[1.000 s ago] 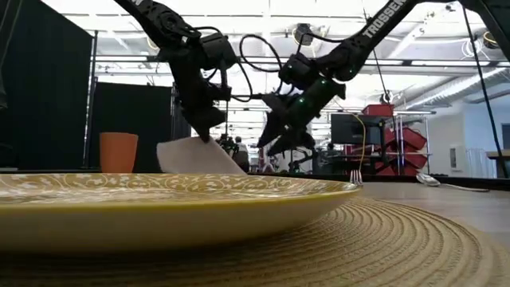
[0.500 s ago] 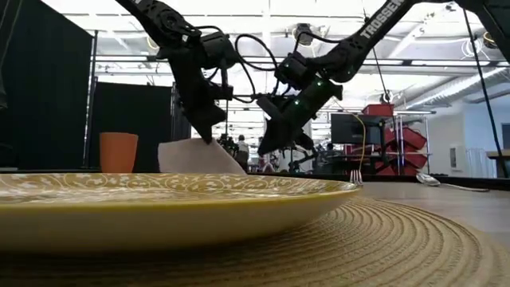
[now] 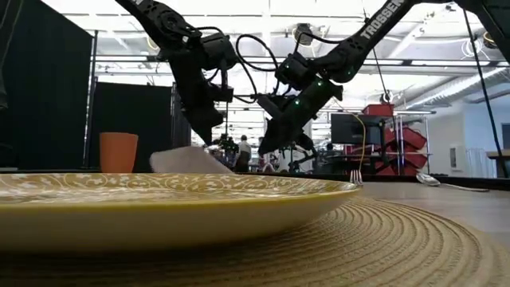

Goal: Set table place
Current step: Fold the light orange napkin on the table

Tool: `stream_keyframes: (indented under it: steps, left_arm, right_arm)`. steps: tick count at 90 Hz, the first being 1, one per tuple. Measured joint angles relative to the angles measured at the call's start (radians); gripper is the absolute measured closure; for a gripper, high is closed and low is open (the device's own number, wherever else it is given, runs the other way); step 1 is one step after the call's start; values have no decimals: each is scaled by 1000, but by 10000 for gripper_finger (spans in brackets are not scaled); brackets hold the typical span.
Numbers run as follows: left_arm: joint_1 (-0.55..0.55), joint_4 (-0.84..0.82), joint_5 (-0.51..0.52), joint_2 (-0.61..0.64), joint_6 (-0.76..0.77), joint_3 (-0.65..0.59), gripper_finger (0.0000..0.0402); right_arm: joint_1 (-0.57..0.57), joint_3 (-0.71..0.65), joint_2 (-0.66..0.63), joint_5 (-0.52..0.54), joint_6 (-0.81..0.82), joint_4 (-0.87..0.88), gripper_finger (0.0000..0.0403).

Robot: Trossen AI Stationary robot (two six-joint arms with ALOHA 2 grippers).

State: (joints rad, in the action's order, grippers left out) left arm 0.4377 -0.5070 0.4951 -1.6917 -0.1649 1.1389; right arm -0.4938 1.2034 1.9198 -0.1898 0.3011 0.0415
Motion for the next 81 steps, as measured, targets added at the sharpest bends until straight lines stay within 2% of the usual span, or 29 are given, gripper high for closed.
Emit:
stream_keyframes:
  steps: [12,19,23,34,41,47,62,71,81]
  left_arm:
    - [2,-46,201,0,52,0,248]
    - [3,-85,230,0,52,0,248]
    - [2,-106,189,0,51,0,247]
    - [-17,-163,-24,0,53,0,247]
    - [-38,-161,-109,0,47,-3,247]
    - [-60,-152,-144,0,19,-13,247]
    - [-97,-135,-207,0,-53,-56,247]
    - [-116,-68,-278,0,-60,-96,247]
    - [-128,19,-280,0,-59,-122,247]
  right_arm:
    - [0,0,0,0,-16,41,403]
    - [0,0,0,0,-31,64,403]
    - [0,0,0,1,-33,77,403]
    - [0,0,0,1,-41,91,403]
    - [0,0,0,-13,-52,105,403]
    - [0,0,0,-49,-63,123,403]
    - [-3,0,0,-25,-76,158,403]
    - [-11,0,0,-18,-74,186,403]
    - [-14,0,0,-17,-74,200,403]
